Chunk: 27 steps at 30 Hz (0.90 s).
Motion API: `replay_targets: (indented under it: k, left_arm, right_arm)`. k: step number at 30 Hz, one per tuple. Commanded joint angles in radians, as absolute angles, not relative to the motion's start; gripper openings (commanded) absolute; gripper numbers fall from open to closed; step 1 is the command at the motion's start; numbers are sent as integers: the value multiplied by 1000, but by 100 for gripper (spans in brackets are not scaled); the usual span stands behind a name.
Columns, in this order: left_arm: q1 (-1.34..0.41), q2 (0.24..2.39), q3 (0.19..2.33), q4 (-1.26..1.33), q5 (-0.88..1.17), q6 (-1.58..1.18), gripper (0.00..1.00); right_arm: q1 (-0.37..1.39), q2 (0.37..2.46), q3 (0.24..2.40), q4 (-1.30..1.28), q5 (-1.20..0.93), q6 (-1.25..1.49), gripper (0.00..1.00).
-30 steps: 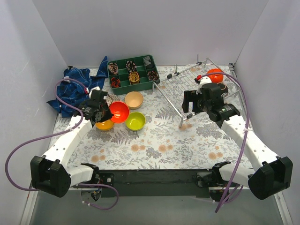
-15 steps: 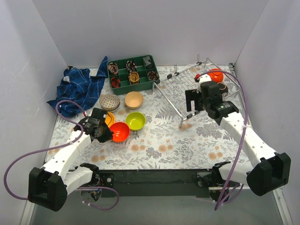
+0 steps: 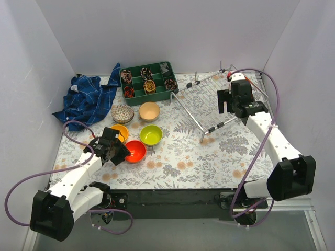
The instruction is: Unload the bowls from the dish rack
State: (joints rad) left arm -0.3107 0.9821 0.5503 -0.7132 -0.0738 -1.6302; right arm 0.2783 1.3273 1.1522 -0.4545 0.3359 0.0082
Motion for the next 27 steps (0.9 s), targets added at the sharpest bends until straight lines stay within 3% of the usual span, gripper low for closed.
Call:
replay_targets:
  k: [1,3,4,7,11,27]
  left_arm:
    - [-311,914,571,-725,-75,-1646,47]
    - [-311,890,613,-765,-87,-1637,55]
    - [-311,882,630,-781,-95,-1625,66]
    - [-311,853,713,-837,-133,-1605,85]
    - [-311,842,825,-887,-166,-1539,98]
    - [-311,833,939,-816,-98,-1351,98]
  right_arm:
    - [224,1371,1238,-384,371,-60,99]
    - [184,1403,1255,-364,368,-69,99]
    - [170,1414,1276,-356,365,-77,99]
    - [115,1469,1322,-318,364,-89,99]
    - [54,1563,1411,-288,371,-104,99]
    - [25,2000,1735,-201,224,-422,98]
